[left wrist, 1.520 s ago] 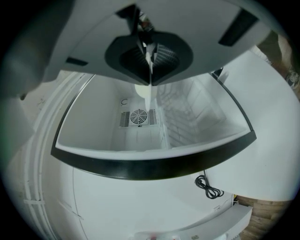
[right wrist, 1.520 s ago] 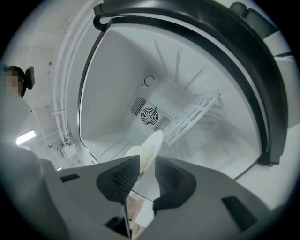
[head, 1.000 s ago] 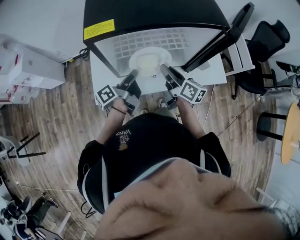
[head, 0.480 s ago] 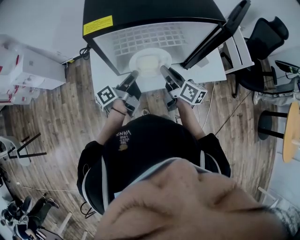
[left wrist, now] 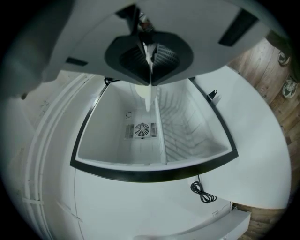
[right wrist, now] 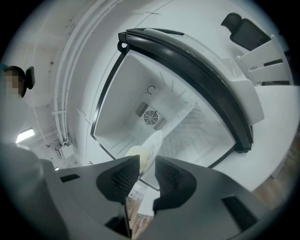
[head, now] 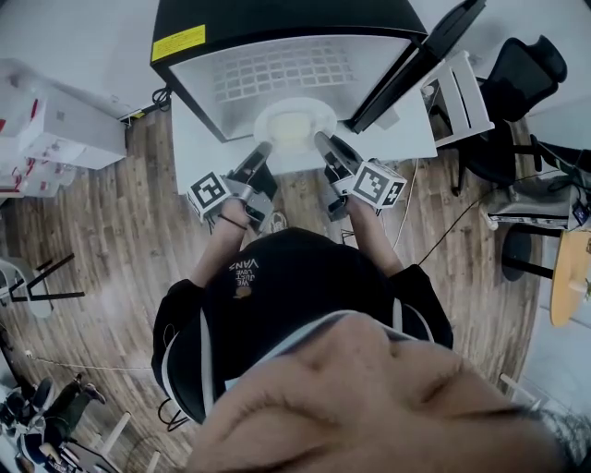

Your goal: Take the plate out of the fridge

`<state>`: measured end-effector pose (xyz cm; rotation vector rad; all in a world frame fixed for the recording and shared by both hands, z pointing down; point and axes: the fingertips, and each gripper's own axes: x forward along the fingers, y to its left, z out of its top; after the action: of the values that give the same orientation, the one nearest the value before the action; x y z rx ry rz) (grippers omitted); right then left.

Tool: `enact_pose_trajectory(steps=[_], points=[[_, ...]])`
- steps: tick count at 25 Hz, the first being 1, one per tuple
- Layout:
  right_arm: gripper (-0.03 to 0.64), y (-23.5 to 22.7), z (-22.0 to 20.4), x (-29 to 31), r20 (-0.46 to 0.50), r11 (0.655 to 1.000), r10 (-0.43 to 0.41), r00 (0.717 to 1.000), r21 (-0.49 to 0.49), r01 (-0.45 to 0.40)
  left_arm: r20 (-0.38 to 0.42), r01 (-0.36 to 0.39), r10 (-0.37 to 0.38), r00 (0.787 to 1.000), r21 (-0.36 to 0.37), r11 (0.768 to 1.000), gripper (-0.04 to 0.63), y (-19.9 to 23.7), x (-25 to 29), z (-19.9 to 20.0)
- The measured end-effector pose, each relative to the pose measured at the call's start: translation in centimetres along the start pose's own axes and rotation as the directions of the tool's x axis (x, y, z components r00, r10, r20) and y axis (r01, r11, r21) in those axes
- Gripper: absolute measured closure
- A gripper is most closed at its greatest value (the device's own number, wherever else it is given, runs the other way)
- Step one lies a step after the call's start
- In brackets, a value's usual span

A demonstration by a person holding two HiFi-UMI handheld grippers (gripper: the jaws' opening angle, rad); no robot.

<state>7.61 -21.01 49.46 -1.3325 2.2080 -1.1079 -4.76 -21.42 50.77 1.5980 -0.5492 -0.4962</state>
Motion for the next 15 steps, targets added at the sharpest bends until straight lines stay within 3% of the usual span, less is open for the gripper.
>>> enact_pose_trajectory(steps=[15], points=[[0.508,0.1,-0.8,-4.0,-0.055,0.999,0.052,0.997,-0.007,-0.053,0.08,-0.004,0.004,0.997,0.007,1.0,0.563,-0.7,-1.8,-4.6]])
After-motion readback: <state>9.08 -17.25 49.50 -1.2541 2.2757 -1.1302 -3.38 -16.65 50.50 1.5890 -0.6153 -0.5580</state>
